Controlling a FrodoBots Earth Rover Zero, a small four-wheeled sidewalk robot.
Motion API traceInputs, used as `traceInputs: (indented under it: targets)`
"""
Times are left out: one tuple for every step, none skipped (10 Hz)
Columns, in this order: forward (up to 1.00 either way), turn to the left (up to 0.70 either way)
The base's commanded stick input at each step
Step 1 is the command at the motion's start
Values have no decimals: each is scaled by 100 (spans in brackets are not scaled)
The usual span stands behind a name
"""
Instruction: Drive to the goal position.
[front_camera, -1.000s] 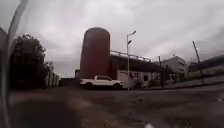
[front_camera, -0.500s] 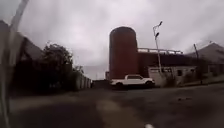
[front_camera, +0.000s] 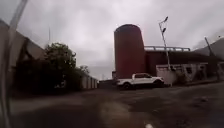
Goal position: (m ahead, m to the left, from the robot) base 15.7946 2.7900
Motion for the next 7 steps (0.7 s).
traceInputs:
  targets:
    - [100,0]
    - [100,0]
    - [100,0]
    - [100,0]
    - [100,0]
    - [100,0]
    - [100,0]
